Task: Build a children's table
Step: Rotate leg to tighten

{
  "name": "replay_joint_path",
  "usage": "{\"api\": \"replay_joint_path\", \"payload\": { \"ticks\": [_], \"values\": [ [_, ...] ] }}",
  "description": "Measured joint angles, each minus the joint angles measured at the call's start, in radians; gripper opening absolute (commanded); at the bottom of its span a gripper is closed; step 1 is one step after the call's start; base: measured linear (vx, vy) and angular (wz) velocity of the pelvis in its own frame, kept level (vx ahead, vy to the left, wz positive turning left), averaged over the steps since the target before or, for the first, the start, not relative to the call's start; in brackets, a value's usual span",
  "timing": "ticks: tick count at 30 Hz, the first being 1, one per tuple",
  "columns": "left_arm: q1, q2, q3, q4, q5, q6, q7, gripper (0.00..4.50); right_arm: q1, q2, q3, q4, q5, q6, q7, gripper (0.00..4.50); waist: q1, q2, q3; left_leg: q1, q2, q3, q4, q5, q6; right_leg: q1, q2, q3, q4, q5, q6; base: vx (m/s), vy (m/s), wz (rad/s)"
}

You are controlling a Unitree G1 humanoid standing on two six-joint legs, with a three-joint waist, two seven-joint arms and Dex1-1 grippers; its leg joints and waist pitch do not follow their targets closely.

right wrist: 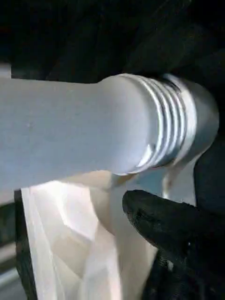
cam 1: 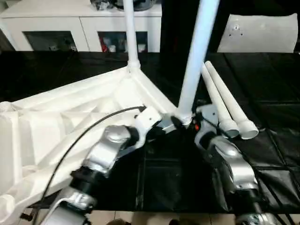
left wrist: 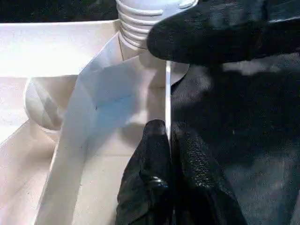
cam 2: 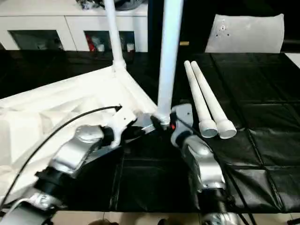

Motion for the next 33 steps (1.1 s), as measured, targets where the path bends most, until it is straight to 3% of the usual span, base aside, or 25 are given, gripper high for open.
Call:
{"api": "replay_joint_path", "payload": {
  "ticks": [6,16,17,22,33],
  "values": [
    [0.031,0.119,-0.012,-0.013,-0.035,-0.113,-0.163,0.0,0.025,-0.141,0.045,-0.059,0.033,-0.057,0.234,4.46,0.004,-0.001,0.001,0.0,0.0,0.0,0.0,0.0,0.0,-0.001,0.0,0.0,0.0,0.0,0.0,0.0,0.0,0.0],
    [0.009,0.25,-0.053,0.06,-0.082,-0.31,-0.454,0.0,0.021,-0.311,0.148,-0.099,0.074,-0.037,0.571,4.46,0.044,-0.008,0.003,0.003,0.0,0.0,0.002,0.0,0.0,-0.001,0.0,0.0,0.001,0.0,0.0,0.0,0.0,0.0],
    [0.008,0.255,-0.056,0.063,-0.085,-0.317,-0.469,0.0,0.021,-0.317,0.154,-0.099,0.074,-0.037,0.587,4.2,0.045,-0.008,0.003,0.003,0.0,0.0,0.002,0.0,0.0,-0.001,0.0,0.0,0.001,0.0,0.0,0.0,0.0,0.0],
    [-0.013,0.277,-0.074,0.097,-0.094,-0.363,-0.573,0.0,0.002,-0.344,0.177,-0.093,0.098,-0.032,0.687,3.94,0.054,-0.008,0.003,0.003,0.0,0.0,0.002,0.0,0.0,-0.001,0.0,0.0,0.001,0.0,0.0,0.0,0.0,0.0],
    [-0.035,0.284,-0.09,0.144,-0.1,-0.422,-0.629,0.0,-0.012,-0.356,0.198,-0.093,0.125,0.008,0.764,2.93,0.067,-0.01,0.002,0.003,0.0,0.0,0.002,0.0,0.0,0.0,0.0,0.0,0.002,0.0,0.0,0.0,0.0,0.0]
  ]
}}
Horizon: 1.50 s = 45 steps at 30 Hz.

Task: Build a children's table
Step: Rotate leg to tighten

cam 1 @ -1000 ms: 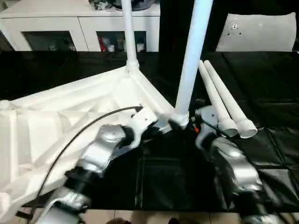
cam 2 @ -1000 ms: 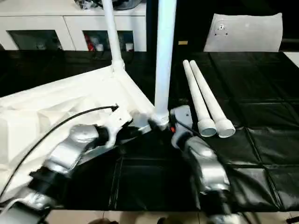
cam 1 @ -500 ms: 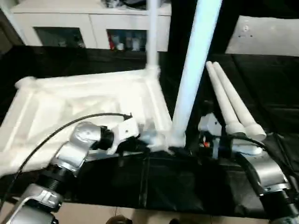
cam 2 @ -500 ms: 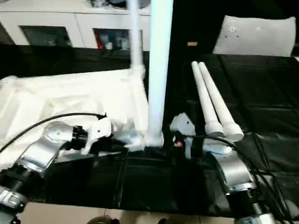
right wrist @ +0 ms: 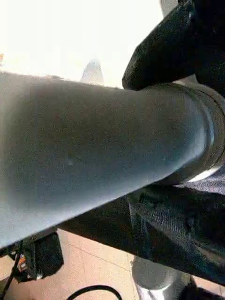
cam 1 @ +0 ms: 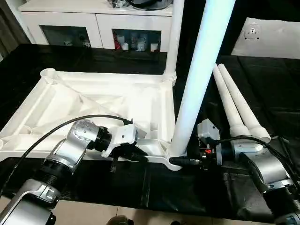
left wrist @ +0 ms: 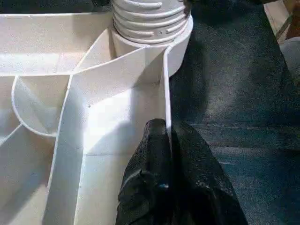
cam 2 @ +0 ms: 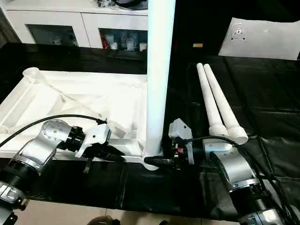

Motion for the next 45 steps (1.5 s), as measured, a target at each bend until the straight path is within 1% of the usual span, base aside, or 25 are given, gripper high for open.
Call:
{"api": "replay_joint_path", "payload": {
  "ticks": [4,7,9,11,12,14,15,17,18,19,20,21,22,24,26,27,29,30,33,34,37,38,41,42,45],
  "values": [
    [0.0,0.0,0.0,0.004,-0.003,-0.003,-0.002,0.0,0.001,0.002,0.0,0.002,0.008,0.006,-0.002,2.68,0.001,0.0,0.0,0.0,0.0,0.0,0.0,0.0,0.0,0.0,0.0,0.0,0.0,0.0,0.0,0.0,0.0,0.0],
    [0.0,-0.003,0.003,0.006,-0.003,-0.004,0.003,0.0,0.005,0.016,-0.006,0.002,0.013,0.019,-0.01,2.66,0.001,-0.001,0.0,0.001,0.0,0.0,0.0,0.0,0.0,0.0,0.0,0.0,0.0,0.0,0.0,0.0,0.0,0.0],
    [0.007,-0.018,0.012,0.003,-0.005,0.017,0.031,0.0,0.027,0.041,-0.027,-0.004,0.018,0.034,-0.046,2.65,0.002,-0.001,-0.001,0.003,0.0,0.0,0.0,0.0,0.0,0.002,0.0,0.0,0.0,0.0,0.0,0.0,0.0,0.0],
    [0.008,-0.025,0.017,0.002,0.0,0.038,0.063,0.0,0.042,0.068,-0.046,-0.005,0.025,0.049,-0.094,2.64,-0.001,-0.001,-0.001,0.005,0.0,0.001,0.001,0.0,-0.001,0.004,0.0,0.0,0.0,0.001,-0.001,0.0,0.0,0.0],
    [0.012,-0.039,0.03,-0.005,0.009,0.066,0.102,0.0,0.048,0.09,-0.061,-0.005,0.022,0.057,-0.149,2.64,-0.004,-0.001,-0.001,0.005,0.0,0.001,0.002,-0.002,-0.005,0.005,0.0,0.0,0.0,0.001,0.0,0.0,0.0,0.0],
    [0.019,-0.065,0.056,-0.013,0.024,0.119,0.18,0.0,0.049,0.143,-0.088,-0.005,0.001,0.073,-0.271,2.64,-0.013,-0.002,-0.001,0.007,0.0,0.001,0.002,-0.001,-0.006,0.006,0.0,0.0,0.0,0.002,0.0,0.0,0.0,0.0],
    [0.02,-0.077,0.062,-0.02,0.029,0.146,0.213,0.0,0.049,0.169,-0.098,-0.006,-0.011,0.081,-0.335,2.64,-0.024,-0.001,-0.001,0.006,0.0,0.001,0.003,-0.001,-0.007,0.006,0.0,0.0,-0.001,0.002,0.0,0.0,0.0,0.0],
    [0.024,-0.103,0.066,-0.03,0.03,0.182,0.259,0.0,0.049,0.192,-0.115,-0.007,-0.022,0.092,-0.407,2.64,-0.034,-0.001,-0.001,0.006,0.0,0.001,0.004,-0.001,-0.006,0.008,0.0,0.0,-0.002,0.002,0.0,0.0,0.0,0.0],
    [0.038,-0.173,0.095,-0.041,0.053,0.241,0.366,0.0,0.044,0.271,-0.163,0.007,-0.051,0.105,-0.54,2.64,-0.041,-0.001,-0.001,0.008,0.0,0.001,0.004,-0.001,-0.006,0.013,0.0,0.0,-0.004,0.002,0.0,0.0,0.0,0.0],
    [0.037,-0.201,0.103,-0.05,0.07,0.268,0.42,0.0,0.037,0.307,-0.183,0.016,-0.068,0.106,-0.608,2.63,-0.048,0.0,-0.001,0.01,0.0,0.001,0.005,-0.001,-0.007,0.013,0.0,0.0,-0.003,0.002,0.0,0.0,0.0,0.0],
    [0.036,-0.245,0.106,-0.059,0.082,0.309,0.496,0.0,0.019,0.346,-0.202,0.03,-0.09,0.11,-0.707,2.63,-0.056,0.006,0.0,0.015,0.0,0.001,0.005,-0.001,-0.006,0.016,-0.001,-0.001,-0.007,0.002,0.0,0.0,0.0,0.0],
    [0.036,-0.272,0.106,-0.064,0.087,0.333,0.533,0.0,0.01,0.355,-0.207,0.039,-0.098,0.11,-0.75,2.63,-0.061,0.011,-0.001,0.018,0.0,0.001,0.004,-0.001,-0.006,0.02,-0.001,-0.001,-0.011,0.001,0.0,0.0,0.0,0.0],
    [0.036,-0.298,0.105,-0.068,0.089,0.359,0.57,0.0,0.0,0.36,-0.209,0.047,-0.107,0.112,-0.791,2.63,-0.067,0.014,-0.002,0.019,0.0,0.001,0.002,-0.001,-0.005,0.023,-0.001,-0.002,-0.016,0.003,0.003,0.0,0.0,0.0],
    [0.036,-0.343,0.108,-0.081,0.099,0.399,0.632,0.0,-0.012,0.382,-0.218,0.049,-0.128,0.115,-0.86,2.63,-0.075,0.017,-0.003,0.018,-0.001,0.001,0.0,-0.002,-0.005,0.023,-0.001,-0.002,-0.018,0.003,0.004,0.0,0.0,0.0],
    [0.037,-0.36,0.108,-0.093,0.105,0.418,0.657,0.0,-0.019,0.389,-0.219,0.05,-0.139,0.115,-0.888,2.63,-0.077,0.018,-0.004,0.015,-0.001,0.001,0.0,-0.002,-0.004,0.021,-0.001,-0.002,-0.018,0.004,0.005,0.0,0.0,0.0],
    [0.039,-0.362,0.108,-0.099,0.105,0.423,0.659,0.0,-0.019,0.389,-0.219,0.05,-0.141,0.11,-0.889,2.98,-0.077,0.018,-0.004,0.014,-0.001,0.001,0.0,-0.003,-0.003,0.02,-0.001,-0.002,-0.018,0.004,0.005,0.0,0.0,0.0],
    [0.046,-0.362,0.108,-0.117,0.109,0.428,0.663,0.0,-0.018,0.39,-0.219,0.046,-0.144,0.102,-0.888,3.33,-0.076,0.02,-0.005,0.011,-0.001,0.001,-0.001,-0.005,0.0,0.018,-0.001,-0.002,-0.018,0.005,0.006,0.0,0.0,0.0],
    [0.049,-0.361,0.108,-0.123,0.112,0.428,0.664,0.0,-0.016,0.394,-0.219,0.044,-0.144,0.098,-0.888,3.35,-0.076,0.021,-0.006,0.005,-0.001,0.001,-0.001,-0.005,0.001,0.017,-0.001,-0.002,-0.017,0.005,0.006,0.0,0.0,0.0],
    [0.051,-0.331,0.095,-0.145,0.107,0.421,0.652,0.0,-0.009,0.387,-0.215,0.035,-0.139,0.08,-0.852,3.62,-0.075,0.021,-0.006,0.001,-0.001,0.001,-0.003,-0.003,0.006,0.01,0.0,-0.002,-0.016,0.005,0.006,0.0,0.0,0.0],
    [0.052,-0.302,0.088,-0.156,0.107,0.413,0.633,0.0,-0.002,0.371,-0.208,0.028,-0.132,0.07,-0.819,3.8,-0.075,0.021,-0.006,-0.003,0.0,0.001,-0.003,-0.002,0.006,0.005,0.0,-0.001,-0.013,0.006,0.003,0.0,0.0,0.0],
    [0.057,-0.24,0.085,-0.162,0.099,0.361,0.57,0.0,0.014,0.32,-0.187,0.012,-0.101,0.056,-0.711,3.92,-0.077,0.021,-0.006,-0.012,0.0,0.001,0.0,-0.002,0.007,-0.004,0.0,-0.001,-0.004,0.004,-0.002,0.0,0.0,0.0],
    [0.06,-0.221,0.086,-0.162,0.096,0.344,0.553,0.0,0.023,0.305,-0.179,0.006,-0.09,0.053,-0.677,3.98,-0.076,0.021,-0.006,-0.013,0.0,0.0,0.001,-0.002,0.007,-0.006,0.0,-0.001,-0.001,0.002,-0.003,0.0,0.0,0.0],
    [0.064,-0.181,0.089,-0.162,0.092,0.314,0.509,0.0,0.031,0.276,-0.168,0.004,-0.075,0.043,-0.612,4.37,-0.073,0.021,-0.006,-0.013,0.001,0.0,0.001,-0.002,0.007,-0.007,0.0,-0.001,0.0,0.002,-0.003,0.0,0.0,0.0],
    [0.066,-0.172,0.089,-0.162,0.09,0.305,0.494,0.0,0.031,0.264,-0.167,0.003,-0.07,0.042,-0.592,4.41,-0.072,0.021,-0.006,-0.013,0.001,0.0,0.002,-0.002,0.007,-0.007,0.0,-0.001,0.0,0.001,-0.002,0.0,0.0,0.0],
    [0.07,-0.102,0.08,-0.158,0.064,0.244,0.395,0.0,0.033,0.185,-0.151,-0.006,-0.049,0.029,-0.461,4.46,-0.067,0.02,-0.006,-0.014,0.001,0.0,0.005,-0.002,0.007,-0.011,0.0,-0.001,0.0,0.001,-0.001,0.0,0.0,0.0]
  ]
}}
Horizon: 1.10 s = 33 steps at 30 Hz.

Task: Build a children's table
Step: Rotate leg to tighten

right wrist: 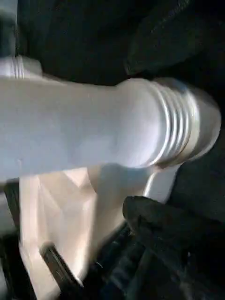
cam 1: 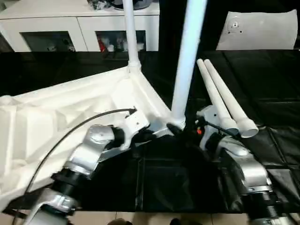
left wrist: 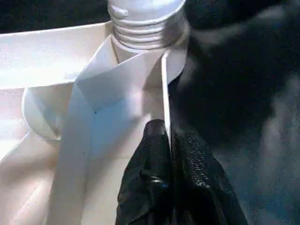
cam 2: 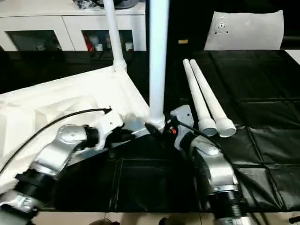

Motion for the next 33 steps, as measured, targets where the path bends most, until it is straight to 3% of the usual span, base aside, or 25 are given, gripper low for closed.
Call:
{"api": "replay_joint_path", "payload": {
  "ticks": [4,7,10,13,17,33],
  "values": [
    [0.0,0.071,-0.01,0.034,-0.033,-0.094,-0.14,0.0,-0.001,-0.084,0.032,0.0,0.02,-0.02,0.148,4.46,0.019,-0.005,0.0,0.0,0.0,0.0,0.001,0.0,0.0,0.0,0.0,0.0,0.001,0.001,-0.002,0.0,0.0,0.0],
    [-0.01,0.086,-0.027,0.053,-0.045,-0.134,-0.219,0.0,-0.008,-0.127,0.066,0.0,0.021,-0.05,0.247,4.46,0.04,-0.005,0.0,0.0,0.0,0.0,0.002,0.0,0.0,0.0,0.0,0.0,0.001,0.001,-0.001,0.0,0.0,0.0],
    [-0.023,0.096,-0.041,0.074,-0.052,-0.164,-0.265,0.0,-0.011,-0.152,0.098,0.002,0.021,-0.068,0.321,4.3,0.051,-0.006,-0.001,0.0,0.0,0.0,0.003,0.0,0.0,0.001,-0.001,0.0,0.001,0.001,-0.001,0.0,0.0,0.0],
    [-0.041,0.11,-0.056,0.103,-0.057,-0.192,-0.313,0.0,-0.025,-0.171,0.123,0.016,0.019,-0.1,0.383,4.2,0.054,-0.007,0.0,0.0,0.0,0.001,0.003,0.0,0.0,0.0,-0.001,0.0,0.002,0.002,0.0,0.0,0.0,0.0],
    [-0.064,0.111,-0.069,0.136,-0.054,-0.22,-0.345,0.0,-0.038,-0.19,0.149,0.019,0.019,-0.116,0.439,3.71,0.064,-0.01,-0.001,0.001,0.0,0.001,0.004,0.0,0.0,0.001,-0.001,0.0,0.002,0.002,0.001,0.0,0.0,0.0],
    [-0.078,0.114,-0.075,0.166,-0.059,-0.249,-0.389,0.0,-0.065,-0.189,0.152,0.054,0.034,-0.09,0.483,2.63,0.069,-0.013,-0.001,0.001,0.0,0.001,0.004,0.0,0.0,0.001,-0.001,0.0,0.002,0.002,0.001,0.0,0.0,0.0]
  ]
}}
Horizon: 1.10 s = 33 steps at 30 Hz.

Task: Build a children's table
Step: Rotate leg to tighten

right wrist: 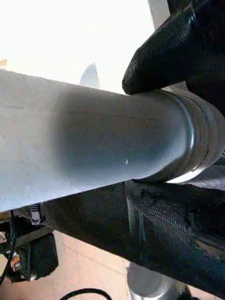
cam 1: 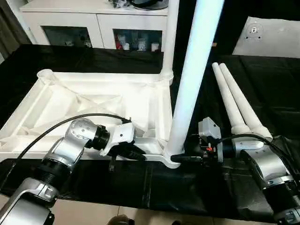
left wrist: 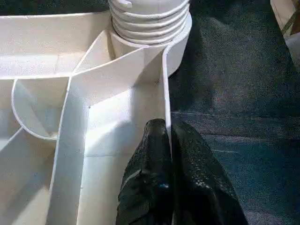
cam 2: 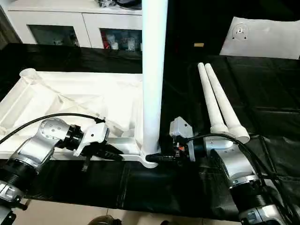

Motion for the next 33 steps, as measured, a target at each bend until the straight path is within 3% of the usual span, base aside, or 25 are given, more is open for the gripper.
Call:
{"api": "replay_joint_path", "payload": {
  "ticks": [6,9,14,17,20,22,24,30,33],
  "values": [
    [0.011,-0.021,0.013,-0.018,-0.006,0.063,0.036,0.0,0.042,0.04,-0.029,-0.041,0.033,0.093,-0.064,2.56,0.001,0.0,0.0,0.003,0.0,0.0,0.0,0.0,0.0,0.004,0.0,0.0,0.0,0.0,0.001,0.0,0.0,0.0],
    [0.025,-0.048,0.038,-0.037,0.013,0.135,0.123,0.0,0.074,0.101,-0.074,-0.063,0.037,0.146,-0.195,2.54,-0.005,-0.002,0.001,0.017,0.0,0.001,-0.002,-0.003,-0.007,0.015,0.0,0.0,-0.002,0.0,0.002,0.0,0.0,0.0],
    [0.043,-0.117,0.063,-0.096,0.05,0.268,0.283,0.0,0.086,0.191,-0.123,-0.082,-0.004,0.182,-0.431,2.46,-0.036,-0.002,0.003,0.022,0.0,0.001,-0.003,-0.002,-0.008,0.022,0.0,0.0,-0.011,-0.001,0.002,0.0,0.0,0.0],
    [0.052,-0.24,0.102,-0.124,0.097,0.395,0.477,0.0,0.065,0.328,-0.19,-0.065,-0.069,0.214,-0.681,2.46,-0.061,0.001,0.005,0.029,0.0,0.001,-0.004,-0.002,-0.008,0.032,0.0,-0.002,-0.021,-0.001,0.003,0.0,0.0,0.0],
    [0.052,-0.325,0.113,-0.128,0.102,0.447,0.597,0.0,0.025,0.365,-0.21,-0.045,-0.096,0.238,-0.816,2.46,-0.079,0.001,0.005,0.027,-0.002,0.001,-0.004,-0.003,-0.007,0.033,-0.001,-0.002,-0.026,-0.001,0.004,0.0,0.0,0.0],
    [0.051,-0.357,0.116,-0.128,0.101,0.461,0.641,0.0,0.017,0.38,-0.22,-0.044,-0.107,0.239,-0.863,2.46,-0.081,0.001,0.005,0.024,-0.002,0.001,-0.004,-0.003,-0.006,0.031,-0.001,-0.001,-0.027,0.0,0.006,0.0,0.0,0.0],
    [0.051,-0.361,0.116,-0.135,0.101,0.465,0.649,0.0,0.018,0.385,-0.221,-0.046,-0.109,0.23,-0.876,3.02,-0.079,0.002,0.005,0.022,-0.003,0.001,-0.005,-0.004,-0.005,0.029,-0.001,0.0,-0.026,0.002,0.008,0.0,0.0,0.0],
    [0.055,-0.342,0.108,-0.178,0.106,0.465,0.64,0.0,0.041,0.38,-0.215,-0.086,-0.123,0.202,-0.853,3.53,-0.068,0.001,0.004,0.009,-0.002,0.001,-0.009,-0.001,0.002,0.012,0.0,0.001,-0.014,0.005,0.002,0.0,0.0,0.0],
    [0.058,-0.313,0.096,-0.186,0.102,0.447,0.618,0.0,0.059,0.349,-0.198,-0.098,-0.115,0.186,-0.804,3.91,-0.064,0.001,0.004,0.007,-0.002,0.001,-0.009,-0.001,0.002,0.009,-0.001,0.001,-0.007,0.0,-0.001,0.0,0.0,0.0]
  ]
}}
